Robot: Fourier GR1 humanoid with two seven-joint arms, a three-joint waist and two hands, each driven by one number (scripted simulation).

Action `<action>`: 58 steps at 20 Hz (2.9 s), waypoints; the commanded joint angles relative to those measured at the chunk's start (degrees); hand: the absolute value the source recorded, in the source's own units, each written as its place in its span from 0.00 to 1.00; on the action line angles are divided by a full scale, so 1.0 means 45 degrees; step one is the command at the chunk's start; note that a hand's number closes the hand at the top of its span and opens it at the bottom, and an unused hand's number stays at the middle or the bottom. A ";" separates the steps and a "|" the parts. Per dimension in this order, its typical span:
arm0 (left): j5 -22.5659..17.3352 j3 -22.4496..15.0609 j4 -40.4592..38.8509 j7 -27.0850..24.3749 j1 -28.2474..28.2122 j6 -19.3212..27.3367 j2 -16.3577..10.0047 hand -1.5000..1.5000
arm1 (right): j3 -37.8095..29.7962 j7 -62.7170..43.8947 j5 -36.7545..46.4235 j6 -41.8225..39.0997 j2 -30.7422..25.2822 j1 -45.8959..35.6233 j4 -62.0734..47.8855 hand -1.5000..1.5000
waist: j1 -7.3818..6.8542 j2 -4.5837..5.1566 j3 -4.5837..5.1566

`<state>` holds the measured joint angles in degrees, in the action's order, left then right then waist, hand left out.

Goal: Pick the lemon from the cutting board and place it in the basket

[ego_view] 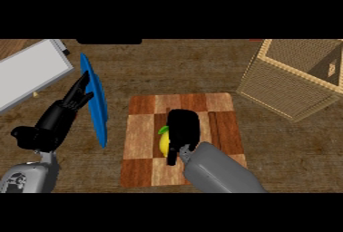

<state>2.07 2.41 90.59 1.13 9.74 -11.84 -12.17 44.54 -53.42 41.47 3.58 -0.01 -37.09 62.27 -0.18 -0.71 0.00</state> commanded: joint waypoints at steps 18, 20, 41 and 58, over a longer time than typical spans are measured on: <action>0.0016 0.0300 0.0135 -0.0042 -0.0426 -0.0153 -0.0107 0.50 | -0.1234 -0.3186 0.3570 0.4879 0.0000 -0.0338 0.7631 1.00 | 0.0167 -0.0002 0.0007; 0.0340 -0.0003 -0.0271 -0.0237 -0.0181 0.0095 0.0254 0.50 | -0.1450 -0.3903 0.3852 0.4105 -0.0001 -0.0508 0.8531 1.00 | 0.0196 0.0054 0.0009; 0.0201 0.0199 -0.0274 -0.0008 0.0324 -0.0177 0.0167 0.50 | -0.8123 -0.2788 0.5590 0.1751 -0.0429 -0.3773 0.5624 1.00 | -0.0037 0.0186 0.0006; 0.0038 0.0242 0.0141 0.0175 -0.0059 -0.0462 0.0305 0.50 | -1.2493 0.0942 0.3248 0.2910 -0.3288 -0.3590 0.2694 1.00 | -0.0018 0.0174 -0.0001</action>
<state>3.15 2.88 92.49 1.39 8.99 -12.80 -10.51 -9.35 -51.84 59.21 15.93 -13.46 -54.63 76.95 -0.42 0.02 -0.04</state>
